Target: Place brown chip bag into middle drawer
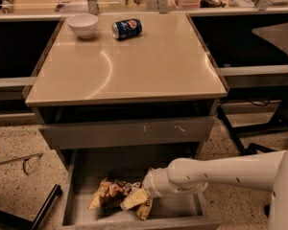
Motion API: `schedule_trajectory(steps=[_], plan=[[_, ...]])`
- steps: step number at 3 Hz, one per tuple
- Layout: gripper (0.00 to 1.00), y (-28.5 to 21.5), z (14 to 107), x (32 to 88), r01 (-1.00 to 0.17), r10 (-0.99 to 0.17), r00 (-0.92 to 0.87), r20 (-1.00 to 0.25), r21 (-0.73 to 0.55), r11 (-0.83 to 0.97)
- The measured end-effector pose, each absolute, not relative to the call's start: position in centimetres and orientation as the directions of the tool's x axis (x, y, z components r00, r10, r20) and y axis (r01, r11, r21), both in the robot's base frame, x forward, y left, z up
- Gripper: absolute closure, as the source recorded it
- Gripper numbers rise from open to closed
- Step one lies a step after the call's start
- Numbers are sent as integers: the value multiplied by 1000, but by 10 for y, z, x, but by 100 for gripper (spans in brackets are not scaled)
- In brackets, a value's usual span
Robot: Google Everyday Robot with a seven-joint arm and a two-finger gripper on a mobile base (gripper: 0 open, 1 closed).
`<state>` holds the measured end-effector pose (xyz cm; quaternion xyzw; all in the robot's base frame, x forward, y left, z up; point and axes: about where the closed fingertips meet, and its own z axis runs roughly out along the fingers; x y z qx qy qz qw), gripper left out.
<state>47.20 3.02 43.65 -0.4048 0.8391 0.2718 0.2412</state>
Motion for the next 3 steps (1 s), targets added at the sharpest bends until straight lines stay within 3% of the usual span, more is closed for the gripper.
schedule_trajectory(steps=[3], plan=[[0,-80,565,452,-644,-441,-626,-643,107,758]])
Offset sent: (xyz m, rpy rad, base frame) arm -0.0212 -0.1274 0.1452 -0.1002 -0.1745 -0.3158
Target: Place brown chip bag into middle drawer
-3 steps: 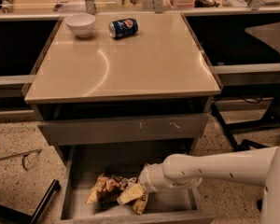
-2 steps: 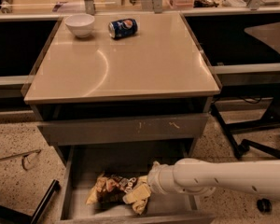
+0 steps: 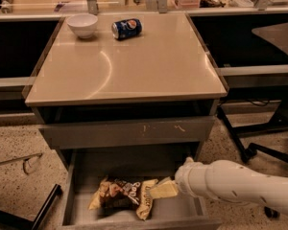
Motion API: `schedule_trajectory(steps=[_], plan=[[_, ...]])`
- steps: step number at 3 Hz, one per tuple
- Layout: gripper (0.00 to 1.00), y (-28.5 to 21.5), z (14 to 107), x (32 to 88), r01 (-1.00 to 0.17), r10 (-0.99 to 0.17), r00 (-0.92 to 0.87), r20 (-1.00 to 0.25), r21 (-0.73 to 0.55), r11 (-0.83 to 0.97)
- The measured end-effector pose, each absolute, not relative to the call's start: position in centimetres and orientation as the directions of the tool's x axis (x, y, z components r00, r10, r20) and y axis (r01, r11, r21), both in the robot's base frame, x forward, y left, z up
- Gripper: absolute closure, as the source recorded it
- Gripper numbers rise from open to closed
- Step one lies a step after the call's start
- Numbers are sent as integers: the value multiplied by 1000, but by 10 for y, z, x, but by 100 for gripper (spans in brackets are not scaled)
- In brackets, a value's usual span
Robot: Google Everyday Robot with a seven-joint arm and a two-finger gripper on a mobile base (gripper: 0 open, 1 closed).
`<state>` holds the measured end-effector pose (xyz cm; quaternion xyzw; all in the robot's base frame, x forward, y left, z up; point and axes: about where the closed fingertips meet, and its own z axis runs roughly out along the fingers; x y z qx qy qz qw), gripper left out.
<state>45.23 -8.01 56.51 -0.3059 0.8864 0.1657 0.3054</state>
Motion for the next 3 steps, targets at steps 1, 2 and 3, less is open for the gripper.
schedule_trajectory(steps=[1,2,3], plan=[[0,-102,611,439,-585,-423,-638,-644,47,810],[0,-125,635,414,-529,-416,-665,-621,-2,849],[0,-128,687,402,-520,-440,-620,-649,-79,850]])
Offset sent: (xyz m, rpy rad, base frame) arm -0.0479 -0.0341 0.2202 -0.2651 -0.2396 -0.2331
